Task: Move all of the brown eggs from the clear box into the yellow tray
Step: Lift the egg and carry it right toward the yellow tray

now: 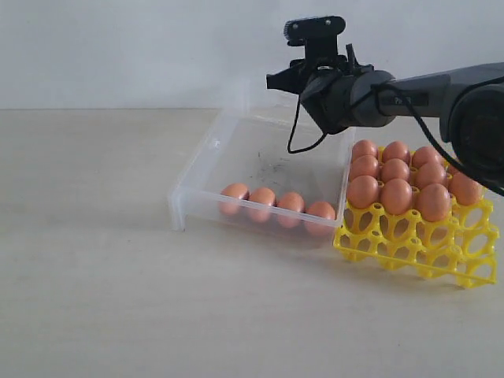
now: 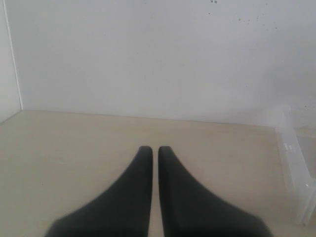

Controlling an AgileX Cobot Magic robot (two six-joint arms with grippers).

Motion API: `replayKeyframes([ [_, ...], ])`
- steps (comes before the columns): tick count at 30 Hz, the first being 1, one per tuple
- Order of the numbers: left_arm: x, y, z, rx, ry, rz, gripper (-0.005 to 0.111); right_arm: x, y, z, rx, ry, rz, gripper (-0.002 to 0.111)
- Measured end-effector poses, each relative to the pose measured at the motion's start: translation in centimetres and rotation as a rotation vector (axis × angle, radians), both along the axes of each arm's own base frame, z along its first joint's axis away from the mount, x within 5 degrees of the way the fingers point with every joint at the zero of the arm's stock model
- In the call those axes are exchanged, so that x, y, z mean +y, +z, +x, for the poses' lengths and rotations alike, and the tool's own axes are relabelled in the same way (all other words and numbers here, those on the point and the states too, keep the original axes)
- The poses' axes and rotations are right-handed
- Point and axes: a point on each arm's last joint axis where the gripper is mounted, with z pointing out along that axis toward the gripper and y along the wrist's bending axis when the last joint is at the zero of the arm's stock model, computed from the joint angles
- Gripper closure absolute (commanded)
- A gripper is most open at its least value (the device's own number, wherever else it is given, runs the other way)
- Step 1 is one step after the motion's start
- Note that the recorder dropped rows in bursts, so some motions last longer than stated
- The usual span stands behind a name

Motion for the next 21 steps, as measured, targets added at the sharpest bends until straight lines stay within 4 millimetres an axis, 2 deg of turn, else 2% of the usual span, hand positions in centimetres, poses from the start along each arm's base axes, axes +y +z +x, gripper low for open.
replayKeyframes([
  [5, 0.0, 0.0, 0.0, 0.0, 0.0, 0.0, 0.103, -0.9, 1.6, 0.4, -0.019, -0.044, 0.313, 0.109],
  [10, 0.0, 0.0, 0.0, 0.0, 0.0, 0.0, 0.103, -2.1, 4.0, 0.7, -0.077, -0.048, 0.487, 0.109],
  [13, 0.0, 0.0, 0.0, 0.0, 0.0, 0.0, 0.103, -1.8, 4.9, 0.7, -0.124, 0.032, 0.357, 0.108],
  [18, 0.0, 0.0, 0.0, 0.0, 0.0, 0.0, 0.103, -1.1, 5.0, -0.1, -0.147, 0.149, -0.139, 0.108],
  [21, 0.0, 0.0, 0.0, 0.0, 0.0, 0.0, 0.103, -1.9, 4.3, -0.5, -0.149, 0.092, -0.406, 0.108],
])
